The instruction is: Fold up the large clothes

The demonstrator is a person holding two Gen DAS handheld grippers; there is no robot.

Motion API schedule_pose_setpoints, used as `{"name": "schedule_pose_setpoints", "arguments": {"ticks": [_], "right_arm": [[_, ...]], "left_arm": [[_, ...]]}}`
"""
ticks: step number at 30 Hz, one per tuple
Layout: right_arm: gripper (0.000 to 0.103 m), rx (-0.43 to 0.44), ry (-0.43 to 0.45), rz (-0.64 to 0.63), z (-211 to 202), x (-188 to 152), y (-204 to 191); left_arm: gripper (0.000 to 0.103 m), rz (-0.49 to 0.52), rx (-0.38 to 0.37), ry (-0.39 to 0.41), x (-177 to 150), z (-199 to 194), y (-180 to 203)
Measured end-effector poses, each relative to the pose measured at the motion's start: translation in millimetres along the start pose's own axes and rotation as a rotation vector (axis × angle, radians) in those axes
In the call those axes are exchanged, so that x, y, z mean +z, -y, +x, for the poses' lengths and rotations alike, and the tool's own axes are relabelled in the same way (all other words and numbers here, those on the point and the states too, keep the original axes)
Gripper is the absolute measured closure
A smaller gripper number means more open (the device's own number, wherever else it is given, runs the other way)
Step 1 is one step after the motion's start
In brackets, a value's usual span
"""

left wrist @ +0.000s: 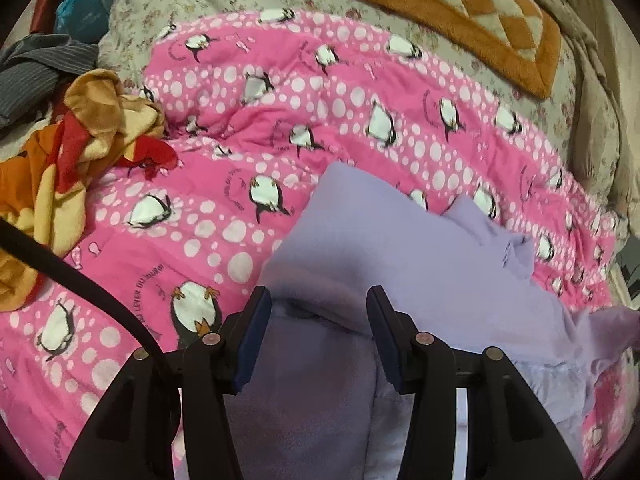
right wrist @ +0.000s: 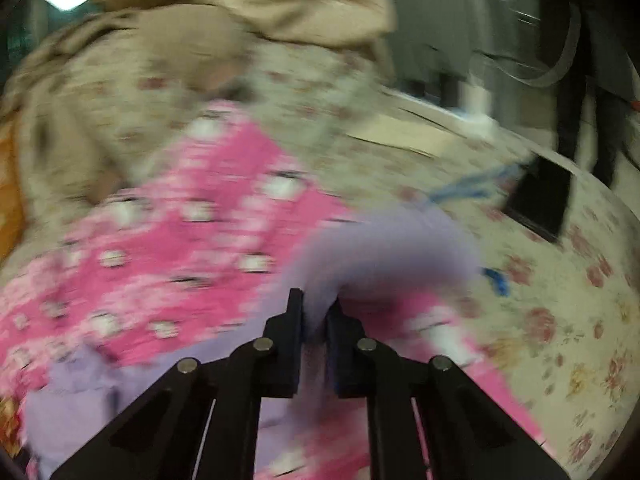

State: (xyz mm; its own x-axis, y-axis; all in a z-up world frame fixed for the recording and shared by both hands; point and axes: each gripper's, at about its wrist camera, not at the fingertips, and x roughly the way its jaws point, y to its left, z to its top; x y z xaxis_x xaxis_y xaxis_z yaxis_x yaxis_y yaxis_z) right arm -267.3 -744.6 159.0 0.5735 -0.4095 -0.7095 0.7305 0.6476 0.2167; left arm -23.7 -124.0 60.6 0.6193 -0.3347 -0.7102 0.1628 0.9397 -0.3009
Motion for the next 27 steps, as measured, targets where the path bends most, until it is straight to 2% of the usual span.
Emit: {"name": "schedule_pose_setpoints", "arguments": {"ticks": [4, 8, 10, 12, 14, 15, 17, 19, 23, 25, 27], "right_arm": [[0.093, 0.19, -0.006, -0.173, -31, -14, -104], [0.093, 0.393, -0.061, -0.283, -47, -52, -207], [0.093, 0.497, -0.131, -0.347, -44, -88, -260], [0.093, 0.548, -0.222, -0.445, -36, -132, -303], [0.082, 0.572, -0.345, -0.544, -24, -173, -332], [0.076, 0.581, -0.397, -0.564, -21, -187, -335], [0.047, 0.569, -0.396, -0.532, -26, -195, -324], [0.038, 0.554, -0.375, -0.457, -33, -191, -300], [0.037, 0.53, -0.406, -0.313, -38, -174, -251], [0.033, 0.521, -0.358, -0.247, -44, -158, -225], [0.026, 0.489, -0.304, -0.167, -49, -144, -199]], "left_arm": [[0.083, -0.04, -0.028, 0.032, 5, -10, -6], [0.083, -0.05, -0.038, 0.03, 6, -11, -10], [0.083, -0.055, -0.054, 0.015, 6, -10, -11], [0.083, -0.055, -0.076, 0.002, 4, -9, -10], [0.083, -0.048, -0.109, -0.013, 3, -8, -8], [0.083, -0.044, -0.123, -0.014, 3, -9, -7], [0.083, -0.038, -0.146, -0.009, 4, -12, -4], [0.082, -0.03, -0.192, -0.013, 4, -14, 3], [0.064, -0.024, -0.28, -0.046, 3, -17, 20], [0.061, -0.002, -0.283, -0.068, 5, -14, 33], [0.06, 0.038, -0.274, -0.124, 5, -5, 52]]}}
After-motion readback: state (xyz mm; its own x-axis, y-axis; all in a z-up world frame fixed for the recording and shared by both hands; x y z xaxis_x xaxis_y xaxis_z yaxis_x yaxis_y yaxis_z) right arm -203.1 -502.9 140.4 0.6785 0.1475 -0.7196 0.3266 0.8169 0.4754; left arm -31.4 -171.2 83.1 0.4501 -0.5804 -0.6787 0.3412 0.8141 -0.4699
